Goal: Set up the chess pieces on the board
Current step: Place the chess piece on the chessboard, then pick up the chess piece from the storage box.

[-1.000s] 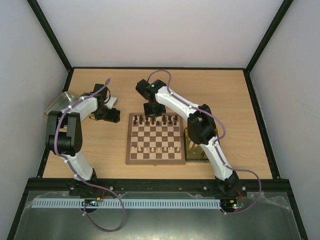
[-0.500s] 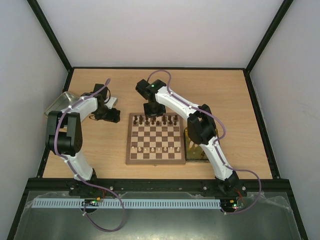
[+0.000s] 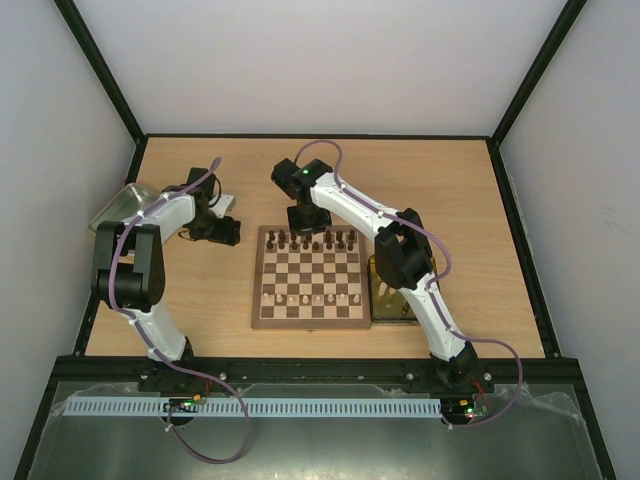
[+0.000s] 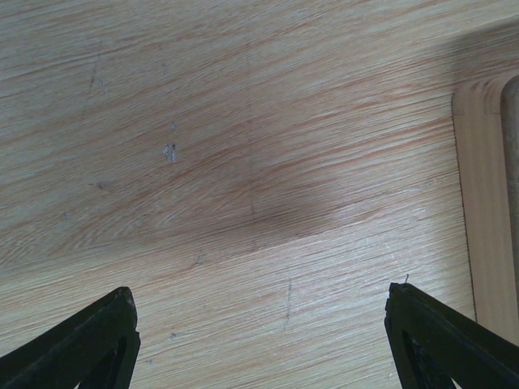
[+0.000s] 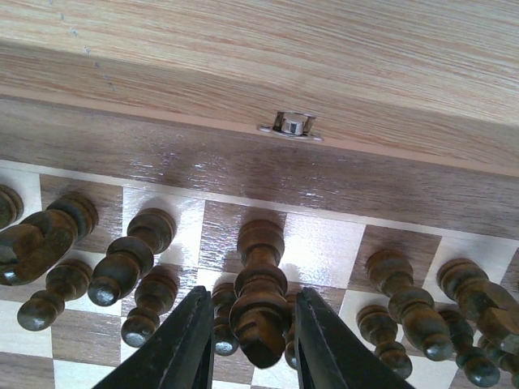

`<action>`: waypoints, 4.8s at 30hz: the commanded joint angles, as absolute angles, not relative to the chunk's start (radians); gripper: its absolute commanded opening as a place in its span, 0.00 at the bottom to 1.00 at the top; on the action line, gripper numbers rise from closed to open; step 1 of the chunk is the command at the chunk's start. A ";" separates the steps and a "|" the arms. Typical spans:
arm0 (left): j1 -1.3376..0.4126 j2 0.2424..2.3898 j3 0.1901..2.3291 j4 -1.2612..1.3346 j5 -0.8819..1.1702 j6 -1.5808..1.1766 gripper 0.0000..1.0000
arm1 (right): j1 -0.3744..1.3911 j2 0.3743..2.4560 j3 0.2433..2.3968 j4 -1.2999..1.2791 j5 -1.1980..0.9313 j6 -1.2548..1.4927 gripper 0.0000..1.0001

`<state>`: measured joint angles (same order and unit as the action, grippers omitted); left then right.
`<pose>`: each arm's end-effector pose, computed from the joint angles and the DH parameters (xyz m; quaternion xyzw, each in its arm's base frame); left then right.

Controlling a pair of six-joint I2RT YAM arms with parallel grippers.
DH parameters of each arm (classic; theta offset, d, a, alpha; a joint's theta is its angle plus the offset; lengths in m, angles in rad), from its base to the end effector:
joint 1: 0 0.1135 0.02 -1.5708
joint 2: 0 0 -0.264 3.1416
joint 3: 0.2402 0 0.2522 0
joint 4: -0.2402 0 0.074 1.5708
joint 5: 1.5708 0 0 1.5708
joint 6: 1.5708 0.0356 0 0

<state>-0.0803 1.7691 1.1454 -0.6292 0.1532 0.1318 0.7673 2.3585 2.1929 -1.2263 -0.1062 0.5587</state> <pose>0.3385 -0.0327 0.1742 0.1163 0.9777 -0.0715 0.1597 0.3415 0.3346 0.2109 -0.1083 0.9887 0.0966 0.0378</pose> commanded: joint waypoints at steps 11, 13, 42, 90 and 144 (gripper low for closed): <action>-0.087 1.776 1.166 -0.636 0.150 0.140 0.83 | 0.777 2.370 2.193 -1.224 -0.151 0.563 0.20; -0.087 1.776 1.166 -0.637 0.150 0.140 0.83 | 0.778 2.370 2.189 -1.225 -0.151 0.563 0.19; -0.097 1.780 1.170 -0.638 0.147 0.139 0.84 | 0.777 2.320 2.186 -1.238 -0.076 0.570 0.31; -0.120 1.784 1.164 -0.639 0.139 0.133 0.84 | 0.452 1.175 0.909 -1.052 -0.039 0.790 0.39; -0.131 1.773 1.156 -0.641 0.133 0.136 0.84 | 0.420 1.167 0.682 -0.895 -0.144 0.761 0.09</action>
<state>-0.1207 1.7695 1.1595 -0.6296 0.1375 0.1314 0.4244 1.1606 0.6464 -0.8467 -0.1783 0.7708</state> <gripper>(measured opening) 0.839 0.099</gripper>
